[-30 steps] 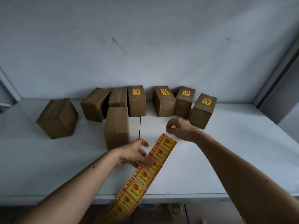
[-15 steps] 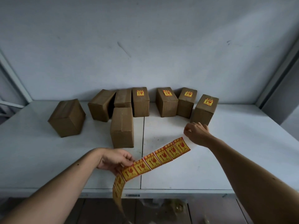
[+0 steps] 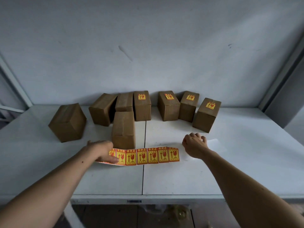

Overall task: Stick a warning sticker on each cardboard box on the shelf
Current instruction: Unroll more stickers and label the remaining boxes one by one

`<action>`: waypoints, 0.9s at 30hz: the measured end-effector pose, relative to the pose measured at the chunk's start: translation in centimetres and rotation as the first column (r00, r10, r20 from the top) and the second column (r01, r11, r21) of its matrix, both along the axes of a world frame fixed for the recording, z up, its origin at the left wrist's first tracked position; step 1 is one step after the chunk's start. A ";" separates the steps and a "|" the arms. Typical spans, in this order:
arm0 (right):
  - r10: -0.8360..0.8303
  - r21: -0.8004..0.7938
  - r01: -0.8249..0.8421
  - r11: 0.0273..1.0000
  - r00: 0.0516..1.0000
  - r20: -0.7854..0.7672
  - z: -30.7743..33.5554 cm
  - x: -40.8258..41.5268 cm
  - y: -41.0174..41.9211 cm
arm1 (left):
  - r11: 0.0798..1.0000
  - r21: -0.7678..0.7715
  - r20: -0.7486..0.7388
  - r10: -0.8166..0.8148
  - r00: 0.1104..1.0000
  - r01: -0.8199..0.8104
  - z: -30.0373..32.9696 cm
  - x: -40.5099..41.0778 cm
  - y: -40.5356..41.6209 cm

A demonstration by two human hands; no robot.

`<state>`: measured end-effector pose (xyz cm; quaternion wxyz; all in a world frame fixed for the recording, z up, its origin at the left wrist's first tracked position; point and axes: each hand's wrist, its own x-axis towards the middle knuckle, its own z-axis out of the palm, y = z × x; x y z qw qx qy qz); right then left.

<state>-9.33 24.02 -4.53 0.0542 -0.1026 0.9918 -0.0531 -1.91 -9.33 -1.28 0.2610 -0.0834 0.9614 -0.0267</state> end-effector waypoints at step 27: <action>-0.081 -0.388 0.098 0.916 0.995 0.061 -0.5 -0.6 -3.5 | 0.977 -0.172 -0.597 -0.004 0.802 -0.123 -7.2 1.0 1.4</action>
